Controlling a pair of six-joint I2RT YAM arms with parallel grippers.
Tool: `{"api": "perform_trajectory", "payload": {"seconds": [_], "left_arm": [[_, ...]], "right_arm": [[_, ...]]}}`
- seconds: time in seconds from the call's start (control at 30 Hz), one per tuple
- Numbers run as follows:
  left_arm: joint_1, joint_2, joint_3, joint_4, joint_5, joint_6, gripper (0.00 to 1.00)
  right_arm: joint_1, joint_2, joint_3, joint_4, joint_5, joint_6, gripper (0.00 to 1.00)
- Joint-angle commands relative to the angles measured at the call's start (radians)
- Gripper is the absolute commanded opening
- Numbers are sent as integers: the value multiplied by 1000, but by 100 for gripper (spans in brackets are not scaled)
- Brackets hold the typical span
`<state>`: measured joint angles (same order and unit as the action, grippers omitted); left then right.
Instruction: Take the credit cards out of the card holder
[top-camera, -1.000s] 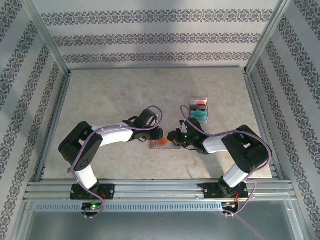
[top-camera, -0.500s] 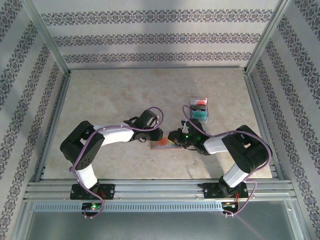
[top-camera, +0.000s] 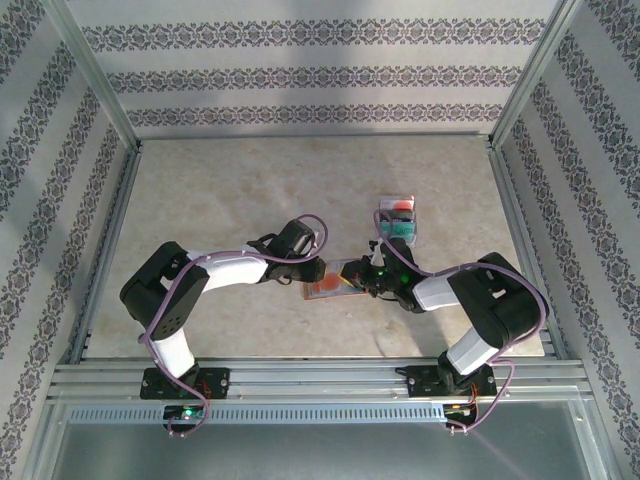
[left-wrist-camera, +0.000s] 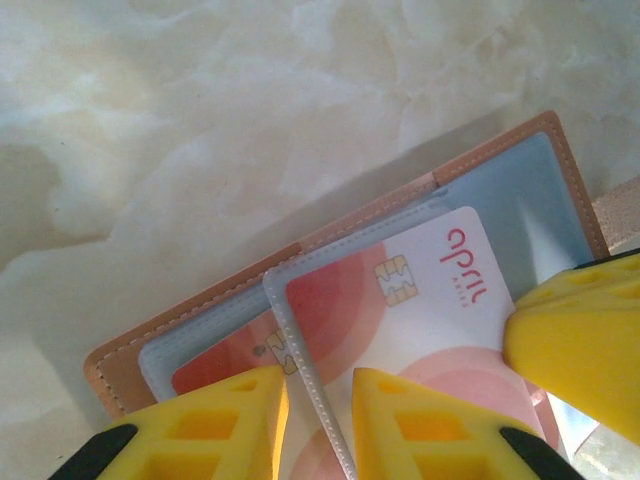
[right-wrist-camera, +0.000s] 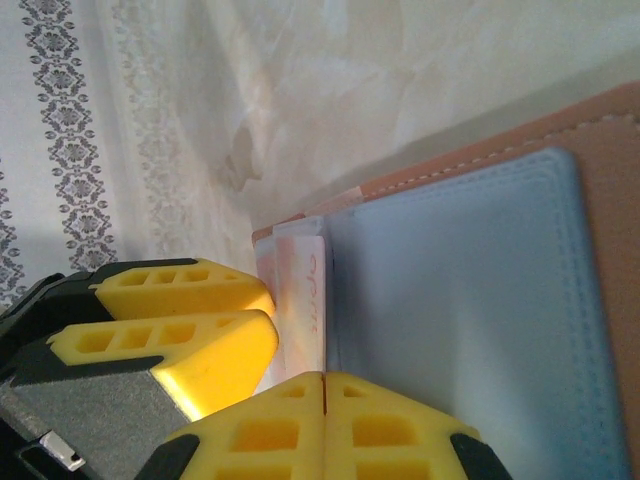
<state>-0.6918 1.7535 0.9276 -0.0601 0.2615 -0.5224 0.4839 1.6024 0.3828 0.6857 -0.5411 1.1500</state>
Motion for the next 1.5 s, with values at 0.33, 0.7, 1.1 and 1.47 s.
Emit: {"api": "perform_trajectory", "payload": {"seconds": [0.33, 0.7, 1.1, 1.47], "left_arm": [[12, 37, -16, -92, -47, 44, 25], [12, 52, 22, -121, -68, 108, 25], [12, 60, 22, -121, -66, 103, 25], [13, 58, 17, -117, -63, 94, 25]], "right_arm": [[-18, -39, -33, 30, 12, -13, 8], [-19, -23, -25, 56, -29, -7, 15], [-21, 41, -32, 116, -36, 7, 23], [23, 87, -33, 119, -6, 10, 25]]}}
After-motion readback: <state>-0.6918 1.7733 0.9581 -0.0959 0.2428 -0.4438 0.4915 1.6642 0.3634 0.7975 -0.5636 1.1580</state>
